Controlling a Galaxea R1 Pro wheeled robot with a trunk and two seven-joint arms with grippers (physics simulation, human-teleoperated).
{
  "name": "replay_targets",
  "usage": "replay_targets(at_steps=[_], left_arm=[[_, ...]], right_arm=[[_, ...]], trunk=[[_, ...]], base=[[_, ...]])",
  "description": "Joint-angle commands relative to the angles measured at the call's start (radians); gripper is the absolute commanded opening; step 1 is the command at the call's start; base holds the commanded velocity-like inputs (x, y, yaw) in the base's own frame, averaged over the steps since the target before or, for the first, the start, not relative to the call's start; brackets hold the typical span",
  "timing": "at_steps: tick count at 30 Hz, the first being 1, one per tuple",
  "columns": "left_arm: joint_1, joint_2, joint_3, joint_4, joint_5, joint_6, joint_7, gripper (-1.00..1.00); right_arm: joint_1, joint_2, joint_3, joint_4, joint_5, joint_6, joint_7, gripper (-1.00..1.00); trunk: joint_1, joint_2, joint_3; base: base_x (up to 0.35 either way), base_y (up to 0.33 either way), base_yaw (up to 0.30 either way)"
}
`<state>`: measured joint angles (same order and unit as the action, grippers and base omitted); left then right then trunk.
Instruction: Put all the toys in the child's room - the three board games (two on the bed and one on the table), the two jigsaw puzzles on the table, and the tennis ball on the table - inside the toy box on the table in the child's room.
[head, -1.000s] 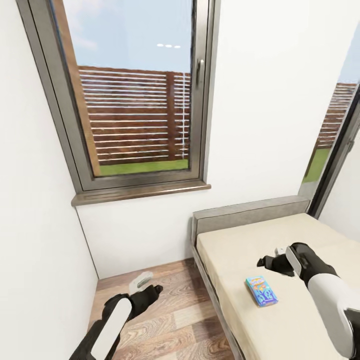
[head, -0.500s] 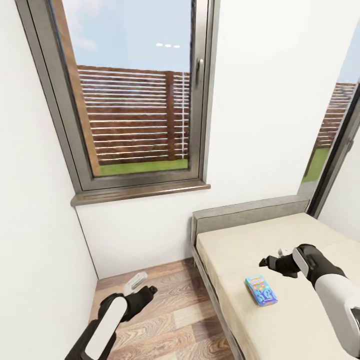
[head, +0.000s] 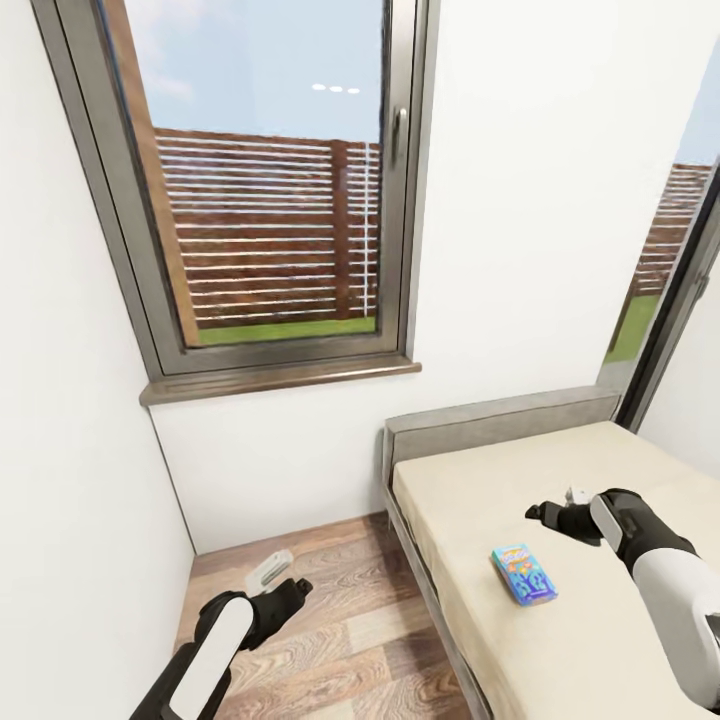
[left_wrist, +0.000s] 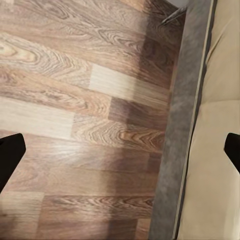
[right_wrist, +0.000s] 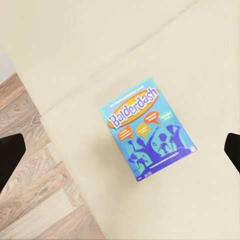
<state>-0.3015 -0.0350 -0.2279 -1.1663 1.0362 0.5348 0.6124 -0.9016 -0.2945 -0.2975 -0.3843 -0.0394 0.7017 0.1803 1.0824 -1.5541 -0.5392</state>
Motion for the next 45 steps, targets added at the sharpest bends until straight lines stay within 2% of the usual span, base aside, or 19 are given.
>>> replay_targets(at_steps=[1,8,16,17,20,21,22,24,34,43,44,45], left_arm=[[-0.001,0.000,-0.001,0.000,0.009,0.000,0.009,1.00],[-0.001,-0.001,-0.002,0.004,0.009,-0.001,0.009,1.00],[0.008,0.001,-0.004,0.052,0.006,-0.010,0.006,1.00],[0.008,0.002,-0.005,0.059,-0.001,-0.013,-0.001,1.00],[0.010,0.001,-0.009,0.069,-0.062,-0.016,-0.047,1.00],[0.010,0.002,-0.016,0.080,-0.092,-0.016,-0.073,1.00],[0.010,0.001,-0.033,0.110,-0.137,-0.017,-0.131,1.00],[0.010,0.001,-0.036,0.116,-0.145,-0.018,-0.144,1.00],[0.011,-0.001,-0.040,0.123,-0.154,-0.018,-0.156,1.00],[0.010,-0.006,-0.035,0.123,-0.151,-0.018,-0.153,1.00],[0.010,-0.008,-0.032,0.117,-0.147,-0.019,-0.155,1.00],[0.010,-0.006,-0.033,0.117,-0.148,-0.019,-0.156,1.00]], right_arm=[[-0.001,0.000,-0.005,-0.001,-0.004,-0.001,0.001,1.00],[0.000,0.001,-0.005,-0.002,-0.004,-0.019,0.000,1.00],[0.000,0.002,-0.006,-0.003,-0.004,-0.024,-0.001,1.00],[0.000,0.002,-0.006,-0.006,-0.004,-0.023,-0.001,1.00],[0.001,0.002,-0.007,-0.017,-0.004,-0.023,-0.002,1.00],[0.001,0.002,-0.007,-0.021,-0.004,-0.022,-0.002,1.00],[0.001,0.002,-0.008,-0.028,-0.004,-0.022,-0.002,1.00],[0.001,0.002,-0.008,-0.029,-0.004,-0.022,-0.002,1.00],[0.001,0.002,-0.008,-0.031,-0.004,-0.021,-0.002,1.00],[0.007,-0.007,-0.010,-0.025,-0.003,-0.022,0.000,1.00],[0.049,-0.010,-0.012,-0.028,-0.002,-0.020,-0.001,1.00],[0.052,-0.010,-0.012,-0.028,-0.002,-0.018,-0.001,1.00]], trunk=[[0.004,-0.008,-0.004],[0.031,-0.057,-0.026],[0.031,-0.057,-0.026],[0.031,-0.057,-0.026],[0.031,-0.057,-0.026],[0.031,-0.057,-0.026],[0.031,-0.057,-0.026],[0.031,-0.057,-0.026],[0.031,-0.057,-0.026],[0.031,-0.057,-0.026],[0.031,-0.057,-0.026],[0.031,-0.057,-0.026]], base=[[0.000,0.000,0.000],[0.000,0.000,0.000],[0.000,0.000,0.000],[0.000,0.000,0.000],[0.000,0.000,0.000],[0.000,0.000,0.000],[0.085,0.014,0.000],[0.172,0.033,0.000],[0.292,0.016,0.000],[0.051,0.000,0.000],[0.001,0.000,0.000],[0.001,0.000,0.000]])
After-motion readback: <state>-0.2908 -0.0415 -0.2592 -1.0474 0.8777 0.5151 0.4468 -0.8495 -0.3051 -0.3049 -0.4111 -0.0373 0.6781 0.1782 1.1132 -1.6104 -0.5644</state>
